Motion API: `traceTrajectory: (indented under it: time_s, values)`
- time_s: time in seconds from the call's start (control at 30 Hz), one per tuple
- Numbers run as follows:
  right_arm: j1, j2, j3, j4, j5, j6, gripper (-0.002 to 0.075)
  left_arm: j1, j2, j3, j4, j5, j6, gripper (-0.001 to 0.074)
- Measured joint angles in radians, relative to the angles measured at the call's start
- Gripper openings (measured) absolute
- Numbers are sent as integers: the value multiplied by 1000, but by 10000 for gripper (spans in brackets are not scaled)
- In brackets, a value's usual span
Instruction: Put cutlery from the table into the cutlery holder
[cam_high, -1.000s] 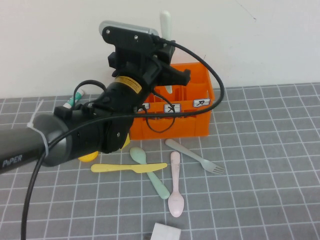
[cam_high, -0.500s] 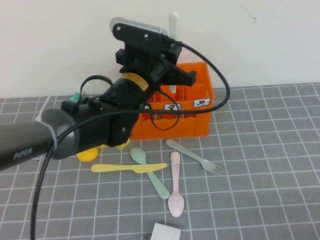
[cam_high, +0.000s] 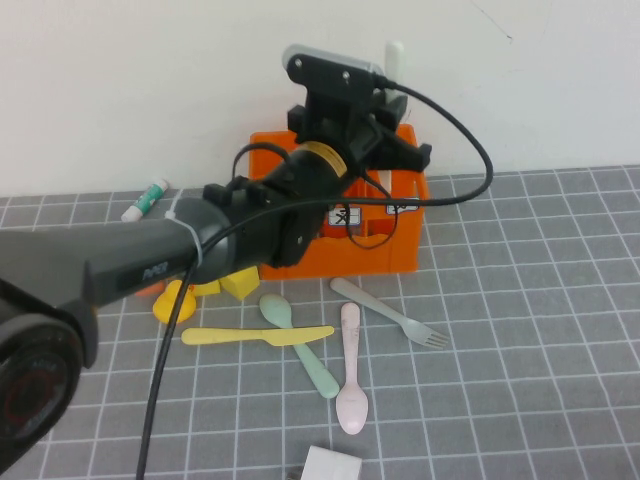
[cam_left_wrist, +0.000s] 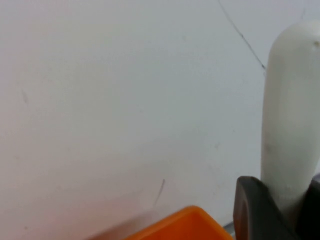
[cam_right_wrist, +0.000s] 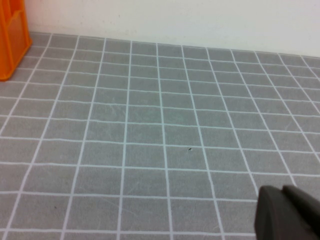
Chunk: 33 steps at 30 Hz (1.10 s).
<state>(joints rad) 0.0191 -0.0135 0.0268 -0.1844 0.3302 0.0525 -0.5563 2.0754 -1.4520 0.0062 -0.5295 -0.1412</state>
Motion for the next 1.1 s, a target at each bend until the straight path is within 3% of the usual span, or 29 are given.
traceTrajectory:
  time_s: [0.17,0.37,0.53,0.63,0.8,0.87,1.1]
  values:
    - [0,0,0,0,0,0,-3,0,25,-7,94,4,-51,144]
    - [0,0,0,0,0,0,-3,-2,24,-12,124,8,-70,313]
    - [0,0,0,0,0,0,-3,-2,-29,-12,103,123,-81,346]
    - [0,0,0,0,0,0,-3,-2,-116,-12,99,276,-81,312]
    - [0,0,0,0,0,0,-3,-2,-314,-12,112,588,-23,90]
    - [0,0,0,0,0,0,-3,-2,-380,3,126,655,19,38]
    - [0,0,0,0,0,0,-3,-2,-608,208,132,730,76,3]
